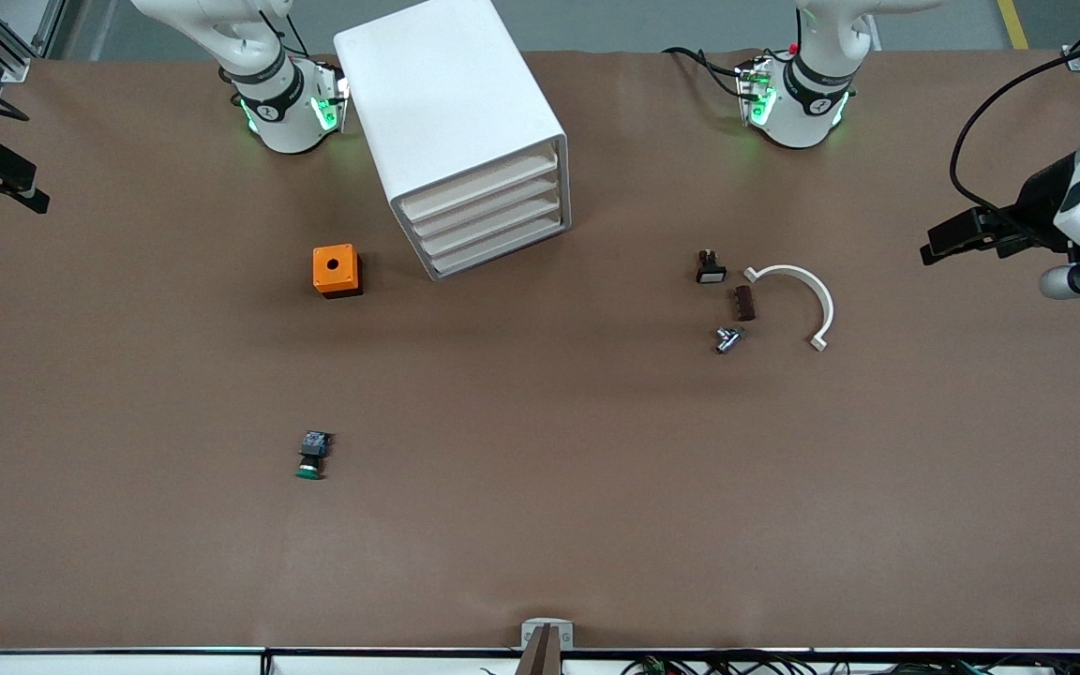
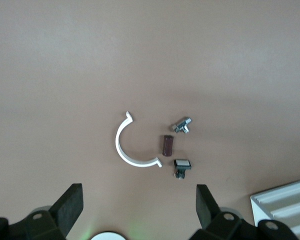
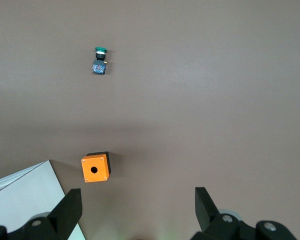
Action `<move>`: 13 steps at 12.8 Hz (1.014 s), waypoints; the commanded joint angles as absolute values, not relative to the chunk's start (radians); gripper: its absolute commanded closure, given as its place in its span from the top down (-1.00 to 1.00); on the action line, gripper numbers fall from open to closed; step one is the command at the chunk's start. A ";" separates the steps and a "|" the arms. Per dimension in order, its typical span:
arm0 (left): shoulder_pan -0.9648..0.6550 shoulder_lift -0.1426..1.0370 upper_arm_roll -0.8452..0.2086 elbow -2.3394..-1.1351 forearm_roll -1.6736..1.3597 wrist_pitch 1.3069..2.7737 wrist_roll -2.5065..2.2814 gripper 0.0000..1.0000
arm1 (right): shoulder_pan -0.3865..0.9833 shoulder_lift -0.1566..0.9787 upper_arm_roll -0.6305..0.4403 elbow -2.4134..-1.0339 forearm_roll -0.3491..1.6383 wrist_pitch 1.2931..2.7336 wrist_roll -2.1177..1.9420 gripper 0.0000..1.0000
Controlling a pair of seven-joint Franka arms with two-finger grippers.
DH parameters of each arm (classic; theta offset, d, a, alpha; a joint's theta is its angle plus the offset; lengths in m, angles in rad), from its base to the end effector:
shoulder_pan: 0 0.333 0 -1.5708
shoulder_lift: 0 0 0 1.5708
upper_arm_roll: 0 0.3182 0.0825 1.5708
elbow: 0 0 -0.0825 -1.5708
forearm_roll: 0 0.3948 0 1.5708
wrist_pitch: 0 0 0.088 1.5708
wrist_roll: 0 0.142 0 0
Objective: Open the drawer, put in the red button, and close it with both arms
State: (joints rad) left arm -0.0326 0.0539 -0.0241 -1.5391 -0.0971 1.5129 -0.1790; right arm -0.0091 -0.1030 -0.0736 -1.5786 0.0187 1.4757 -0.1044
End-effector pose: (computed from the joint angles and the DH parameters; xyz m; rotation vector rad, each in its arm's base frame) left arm 0.5707 -0.0463 0.5721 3.0446 0.1837 -0.1390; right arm 0.5209 -0.0425 0.6356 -3.1153 -0.0372 -0.0035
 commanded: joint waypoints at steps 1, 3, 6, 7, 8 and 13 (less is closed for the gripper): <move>-0.052 0.029 0.000 -1.554 -0.060 1.539 -0.158 0.99 | -0.026 -0.160 -0.057 -1.641 0.006 1.500 -0.095 1.00; -0.051 0.029 0.002 -1.548 -0.045 1.539 -0.143 0.99 | -0.025 -0.160 -0.057 -1.641 0.008 1.500 -0.095 1.00; -0.052 0.029 -0.002 -1.542 -0.011 1.539 -0.143 0.99 | -0.020 -0.161 -0.058 -1.640 0.008 1.499 -0.095 1.00; -0.052 0.029 -0.002 -1.537 -0.011 1.539 -0.143 0.99 | -0.020 -0.161 -0.058 -1.641 0.008 1.499 -0.095 1.00; -0.052 0.026 -0.002 -1.531 -0.011 1.539 -0.143 0.99 | -0.020 -0.161 -0.058 -1.640 0.008 1.499 -0.095 1.00; -0.054 0.031 -0.002 -1.496 -0.005 1.537 -0.144 0.99 | -0.031 -0.161 -0.057 -1.641 0.009 1.494 -0.095 1.00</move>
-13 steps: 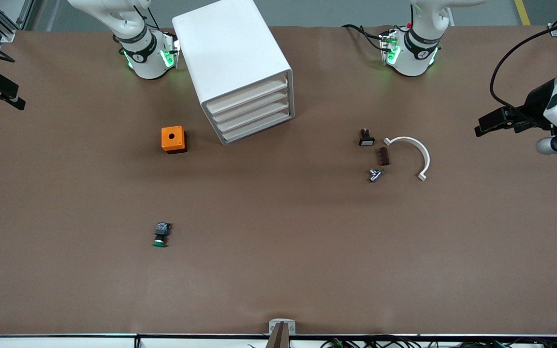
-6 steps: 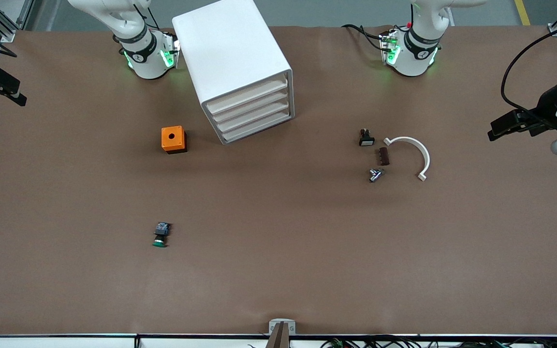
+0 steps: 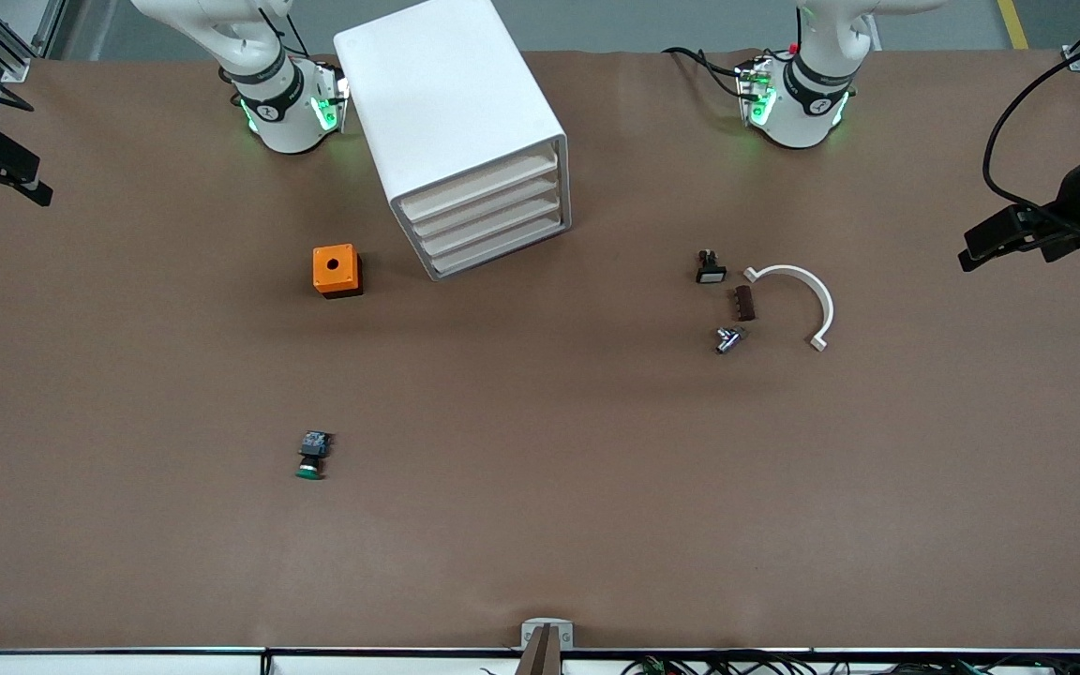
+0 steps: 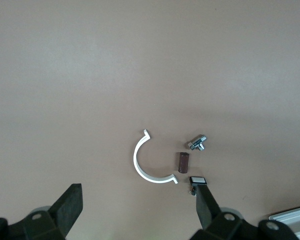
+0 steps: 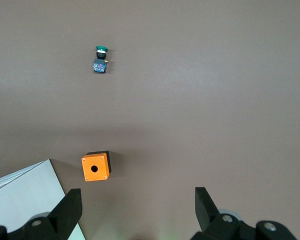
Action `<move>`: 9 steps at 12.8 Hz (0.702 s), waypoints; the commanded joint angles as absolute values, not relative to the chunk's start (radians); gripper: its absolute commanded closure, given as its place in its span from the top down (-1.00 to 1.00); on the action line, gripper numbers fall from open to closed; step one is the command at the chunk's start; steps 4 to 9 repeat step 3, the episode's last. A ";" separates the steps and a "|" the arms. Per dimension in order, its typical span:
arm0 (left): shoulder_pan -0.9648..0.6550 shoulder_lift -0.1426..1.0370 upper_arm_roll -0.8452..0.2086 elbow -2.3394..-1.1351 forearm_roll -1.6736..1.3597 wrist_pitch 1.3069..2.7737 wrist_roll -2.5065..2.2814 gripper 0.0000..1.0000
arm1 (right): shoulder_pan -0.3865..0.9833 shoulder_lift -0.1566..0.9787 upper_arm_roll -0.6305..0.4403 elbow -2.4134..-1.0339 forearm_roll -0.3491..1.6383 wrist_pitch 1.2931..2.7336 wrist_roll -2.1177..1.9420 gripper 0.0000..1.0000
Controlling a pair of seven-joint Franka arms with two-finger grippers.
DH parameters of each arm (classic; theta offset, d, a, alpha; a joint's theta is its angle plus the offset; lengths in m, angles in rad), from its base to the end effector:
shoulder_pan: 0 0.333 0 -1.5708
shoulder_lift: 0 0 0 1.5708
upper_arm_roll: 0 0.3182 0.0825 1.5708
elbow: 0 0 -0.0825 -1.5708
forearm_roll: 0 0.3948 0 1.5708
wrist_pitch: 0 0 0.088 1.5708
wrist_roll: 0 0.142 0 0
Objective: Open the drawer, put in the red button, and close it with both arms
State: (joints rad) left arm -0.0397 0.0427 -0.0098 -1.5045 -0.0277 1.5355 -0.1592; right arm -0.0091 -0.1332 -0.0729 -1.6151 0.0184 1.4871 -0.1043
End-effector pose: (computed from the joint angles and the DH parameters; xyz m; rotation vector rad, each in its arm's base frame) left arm 0.5742 -0.0323 0.5962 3.1102 0.1695 -0.0227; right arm 0.5126 -0.0420 0.6349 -3.1139 -0.0382 -0.0116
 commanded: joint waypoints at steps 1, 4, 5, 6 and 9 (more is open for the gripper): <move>-0.057 0.031 -0.003 -1.496 -0.005 1.537 -0.147 0.99 | -0.029 -0.161 -0.057 -1.641 0.009 1.493 -0.095 1.00; -0.055 0.032 -0.003 -1.494 -0.005 1.537 -0.144 0.99 | -0.028 -0.161 -0.057 -1.641 0.008 1.497 -0.095 1.00; -0.055 0.032 -0.003 -1.494 -0.005 1.537 -0.144 0.99 | -0.028 -0.161 -0.057 -1.641 0.008 1.497 -0.095 1.00; -0.055 0.032 -0.003 -1.494 -0.005 1.537 -0.144 0.99 | -0.028 -0.161 -0.057 -1.641 0.008 1.497 -0.095 1.00; -0.055 0.032 -0.003 -1.494 -0.005 1.537 -0.144 0.99 | -0.028 -0.161 -0.057 -1.641 0.008 1.497 -0.095 1.00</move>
